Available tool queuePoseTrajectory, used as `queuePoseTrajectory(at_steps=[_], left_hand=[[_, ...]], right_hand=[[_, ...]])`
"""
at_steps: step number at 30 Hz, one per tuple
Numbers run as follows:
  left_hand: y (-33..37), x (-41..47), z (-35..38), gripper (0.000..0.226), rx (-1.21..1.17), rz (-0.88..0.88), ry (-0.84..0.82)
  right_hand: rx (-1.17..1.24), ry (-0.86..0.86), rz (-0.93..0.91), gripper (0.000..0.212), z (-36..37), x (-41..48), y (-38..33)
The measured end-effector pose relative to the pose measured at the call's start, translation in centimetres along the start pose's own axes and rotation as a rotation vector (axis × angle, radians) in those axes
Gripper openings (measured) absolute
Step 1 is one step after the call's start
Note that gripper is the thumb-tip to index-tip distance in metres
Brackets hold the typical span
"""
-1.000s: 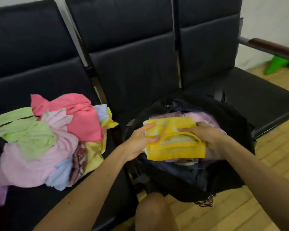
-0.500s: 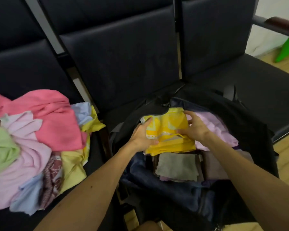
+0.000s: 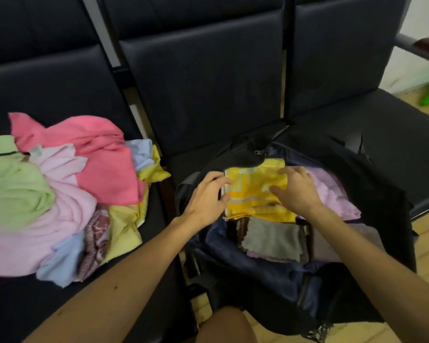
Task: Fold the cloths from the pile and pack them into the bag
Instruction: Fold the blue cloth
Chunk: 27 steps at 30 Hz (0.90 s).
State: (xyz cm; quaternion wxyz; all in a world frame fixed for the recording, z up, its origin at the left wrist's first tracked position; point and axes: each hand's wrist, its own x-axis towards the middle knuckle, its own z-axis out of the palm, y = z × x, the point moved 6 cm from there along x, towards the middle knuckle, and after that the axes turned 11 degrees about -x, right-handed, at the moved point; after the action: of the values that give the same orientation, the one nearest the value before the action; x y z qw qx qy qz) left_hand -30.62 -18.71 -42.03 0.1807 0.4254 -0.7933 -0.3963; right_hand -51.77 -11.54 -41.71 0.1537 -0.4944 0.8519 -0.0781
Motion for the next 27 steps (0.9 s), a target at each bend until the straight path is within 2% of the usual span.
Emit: queuePoseTrajectory(at_steps=[2,4,6,8,12,16,19,21,27], left_hand=[[0.6,-3.5,-3.0,0.021,-0.083,0.099,0.16],[-0.2,-7.3,-5.2,0.014,-0.121,0.107,0.292],[-2.9,-11.3,-6.9,0.006,-0.1,0.027,0.347],[-6.4,-14.5,-8.5,0.003,-0.017,-0.086,0.342],[-12.5,-17.8,-11.3,0.009,0.104,-0.326,0.39],[-15.9,-20.1,-15.0,0.017,0.127,-0.432,0.538],[-18.6,-22.4,-18.5,0.006,0.166,-0.498,0.65],[-20.3,-23.9,-19.9,0.014,0.176,-0.544,0.697],[-23.2,-26.2,-20.4,0.022,0.225,-0.527,0.556]], right_hand=[[0.104,0.104,-0.142,0.042,-1.3,-3.7,-4.0],[0.253,0.118,-0.272,0.031,-0.8,-7.7,-7.8],[0.384,0.087,-0.361,0.025,1.5,-11.1,-11.6],[0.458,-0.02,-0.405,0.025,4.7,-13.3,-15.7],[0.447,-0.256,-0.351,0.027,11.0,-14.6,-22.3],[0.399,-0.327,-0.377,0.022,14.8,-15.0,-27.5],[0.35,-0.385,-0.44,0.024,17.1,-15.5,-31.9],[0.307,-0.411,-0.467,0.027,18.5,-15.8,-34.6],[0.202,-0.382,-0.402,0.03,21.2,-16.2,-38.6]])
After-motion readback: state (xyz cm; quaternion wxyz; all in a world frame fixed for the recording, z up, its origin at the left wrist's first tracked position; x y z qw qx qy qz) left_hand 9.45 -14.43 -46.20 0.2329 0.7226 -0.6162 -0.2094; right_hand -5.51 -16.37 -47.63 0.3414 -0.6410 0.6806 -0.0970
